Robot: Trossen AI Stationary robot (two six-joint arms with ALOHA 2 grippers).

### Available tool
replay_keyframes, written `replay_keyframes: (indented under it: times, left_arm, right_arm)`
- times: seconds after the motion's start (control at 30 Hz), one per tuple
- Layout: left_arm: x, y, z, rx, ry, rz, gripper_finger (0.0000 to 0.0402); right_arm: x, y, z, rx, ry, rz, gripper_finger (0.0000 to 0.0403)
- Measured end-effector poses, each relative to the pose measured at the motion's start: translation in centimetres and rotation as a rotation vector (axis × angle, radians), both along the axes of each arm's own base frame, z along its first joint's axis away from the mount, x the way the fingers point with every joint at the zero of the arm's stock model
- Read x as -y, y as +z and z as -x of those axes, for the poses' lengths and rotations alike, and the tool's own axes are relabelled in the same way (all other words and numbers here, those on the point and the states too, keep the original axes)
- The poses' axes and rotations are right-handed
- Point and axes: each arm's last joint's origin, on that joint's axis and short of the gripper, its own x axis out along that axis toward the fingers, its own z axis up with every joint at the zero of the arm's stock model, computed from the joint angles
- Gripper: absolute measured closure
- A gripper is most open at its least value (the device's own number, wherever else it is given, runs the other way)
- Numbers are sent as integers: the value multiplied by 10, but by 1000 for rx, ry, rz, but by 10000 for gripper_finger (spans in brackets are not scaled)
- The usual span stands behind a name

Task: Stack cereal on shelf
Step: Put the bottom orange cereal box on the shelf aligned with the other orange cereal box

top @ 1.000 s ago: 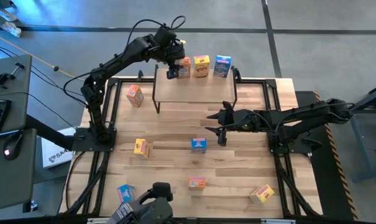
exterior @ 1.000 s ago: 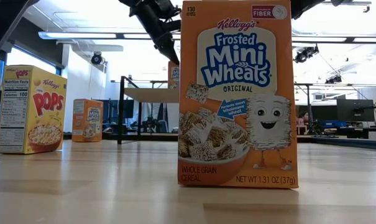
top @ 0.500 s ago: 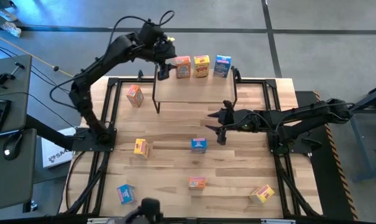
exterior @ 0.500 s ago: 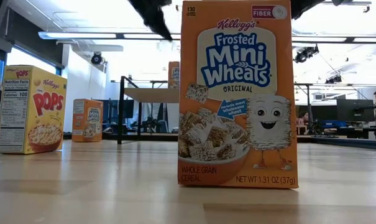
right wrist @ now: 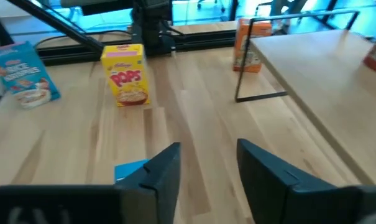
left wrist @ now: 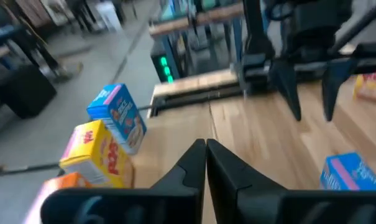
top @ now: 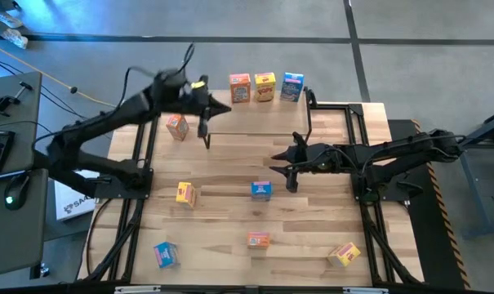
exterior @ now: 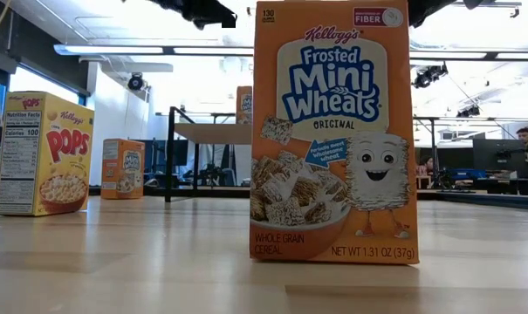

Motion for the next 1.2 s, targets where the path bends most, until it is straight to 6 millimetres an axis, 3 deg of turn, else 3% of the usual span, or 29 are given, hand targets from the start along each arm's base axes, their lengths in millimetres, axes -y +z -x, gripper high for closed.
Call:
replay_keyframes:
  times: [0.2,0.37,0.53,0.7,1.03,1.2]
  left_arm:
    - [33,-48,19,180,27,47,389]
    - [52,-84,30,239,29,99,396]
    - [63,-106,34,244,35,128,398]
    - [70,-111,33,232,41,142,398]
    - [80,-111,31,238,-2,145,398]
    - [80,-111,31,233,-2,146,398]
  right_arm:
    - [-17,0,2,2,53,-4,299]
    - [-38,0,6,12,81,-57,301]
    - [-63,-4,10,-1,107,-115,301]
    - [-90,-12,6,-67,135,-119,269]
    - [-163,-10,-20,-249,217,-138,127]
    - [-192,-13,-36,-305,232,-118,104]
